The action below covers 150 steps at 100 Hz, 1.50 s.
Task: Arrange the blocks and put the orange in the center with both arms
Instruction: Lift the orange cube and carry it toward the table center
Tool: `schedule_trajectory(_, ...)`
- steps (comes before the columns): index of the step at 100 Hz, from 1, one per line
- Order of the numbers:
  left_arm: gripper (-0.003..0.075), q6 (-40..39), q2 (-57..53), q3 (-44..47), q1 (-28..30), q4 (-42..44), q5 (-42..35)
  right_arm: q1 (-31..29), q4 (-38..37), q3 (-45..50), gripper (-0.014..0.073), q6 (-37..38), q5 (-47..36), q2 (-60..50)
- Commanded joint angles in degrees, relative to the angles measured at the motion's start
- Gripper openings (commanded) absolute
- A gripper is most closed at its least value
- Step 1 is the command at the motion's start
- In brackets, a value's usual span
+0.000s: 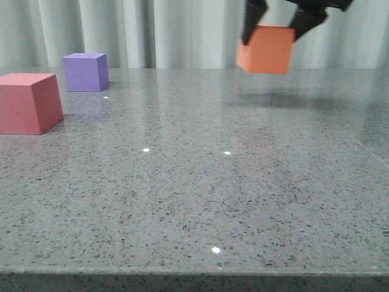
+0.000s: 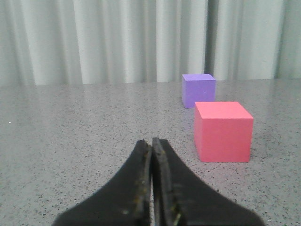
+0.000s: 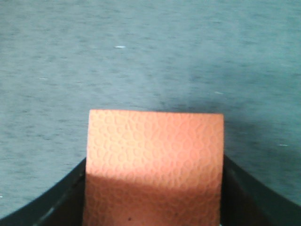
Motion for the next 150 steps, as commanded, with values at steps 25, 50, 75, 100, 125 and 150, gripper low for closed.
schedule_trajectory(25,-0.0020,-0.5,-2.1,2.4,0.0,-0.1,-4.5,11.1,-11.2,-9.0,0.0339,15.4,-4.3,4.7)
schedule_trajectory(50,-0.0020,-0.5,-2.1,2.4,0.0,-0.1,-4.5,14.5,-12.0,-15.1,0.0339,19.5,-3.1,10.7)
schedule_trajectory(75,-0.0020,-0.5,-2.1,2.4,0.0,-0.1,-4.5,14.7,-12.1,-16.5,0.0339,20.4,-2.5,12.7)
schedule_trajectory(100,-0.0020,-0.5,-2.1,2.4,0.0,-0.1,-4.5,14.7,-12.1,-16.5,0.0419,20.4,-2.7,12.7)
schedule_trajectory(125,-0.0020,-0.5,-2.1,2.4,0.0,-0.1,-4.5,14.7,-11.8,-16.6,0.0623,20.4,-2.5,12.5)
schedule_trajectory(150,-0.0020,-0.5,-2.1,2.4,0.0,-0.1,-4.5,14.7,-12.6,-16.6,0.0623,19.3,-1.1,9.2)
